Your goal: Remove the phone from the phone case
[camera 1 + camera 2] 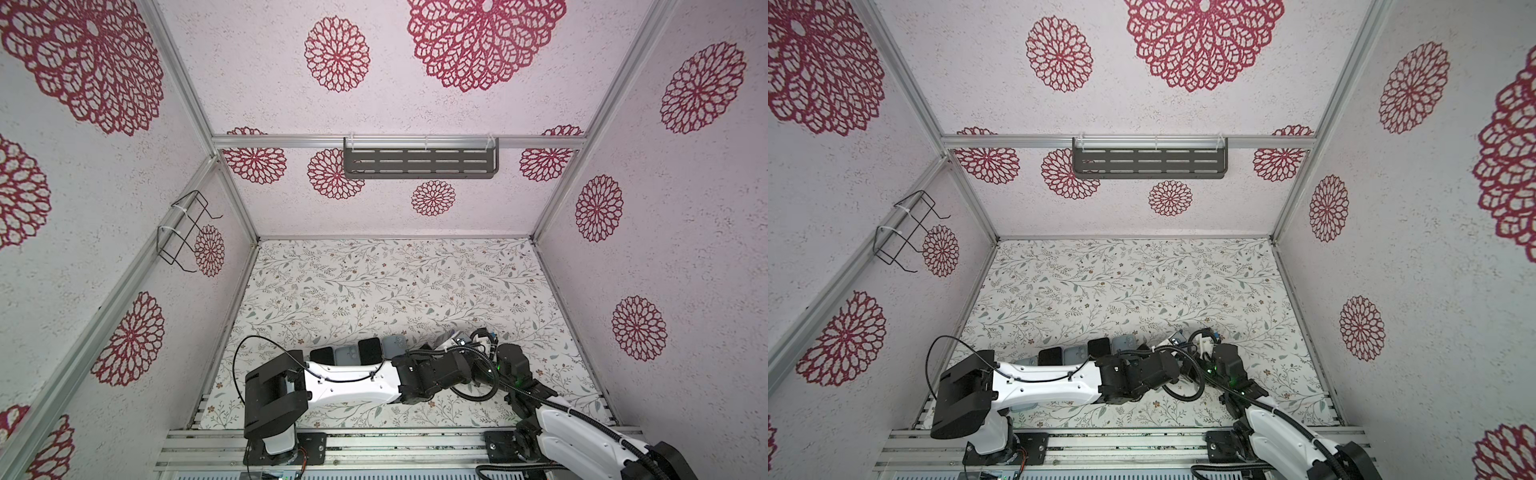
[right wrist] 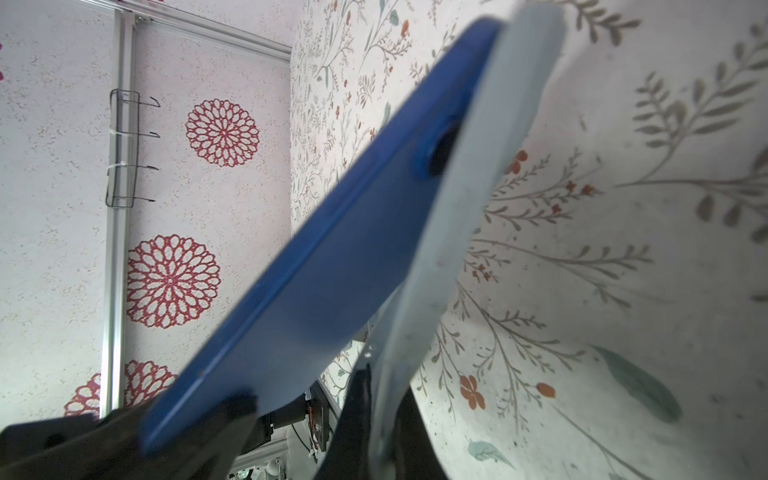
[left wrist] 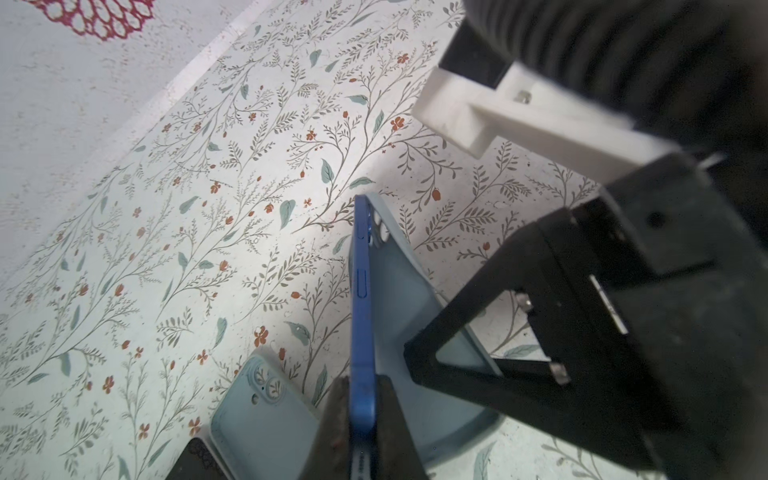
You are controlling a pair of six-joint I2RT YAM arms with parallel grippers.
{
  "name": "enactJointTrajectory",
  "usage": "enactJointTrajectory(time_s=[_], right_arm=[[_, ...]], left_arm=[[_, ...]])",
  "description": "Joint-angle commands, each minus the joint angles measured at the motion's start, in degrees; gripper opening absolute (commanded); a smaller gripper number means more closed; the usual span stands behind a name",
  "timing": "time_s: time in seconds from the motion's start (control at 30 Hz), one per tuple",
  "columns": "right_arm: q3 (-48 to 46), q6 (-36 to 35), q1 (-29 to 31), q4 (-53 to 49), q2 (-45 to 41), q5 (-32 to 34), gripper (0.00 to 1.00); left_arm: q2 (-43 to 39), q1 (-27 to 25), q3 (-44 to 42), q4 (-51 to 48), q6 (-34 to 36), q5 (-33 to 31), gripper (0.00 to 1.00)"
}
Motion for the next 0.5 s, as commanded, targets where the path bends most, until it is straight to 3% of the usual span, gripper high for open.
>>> enactJointTrajectory(time_s=[0.0, 0.2, 0.47], right_arm=[[1.3, -2.3, -0.4, -3.1, -2.0, 1.6, 0.0], [4.7, -7.8, -1.5, -19.4, -5.1, 5.4, 0.0], [10.5, -15.1, -5.9, -34.0, -6.8, 7.9, 0.0]], left_arm=[[0.2, -3.3, 4.0, -6.0, -4.6, -5.9, 0.0], [3.4, -5.6, 10.6, -22.4, -10.7, -13.5, 0.0], [11.6, -7.4, 19.4, -40.3, -16.6, -15.0, 0.0]])
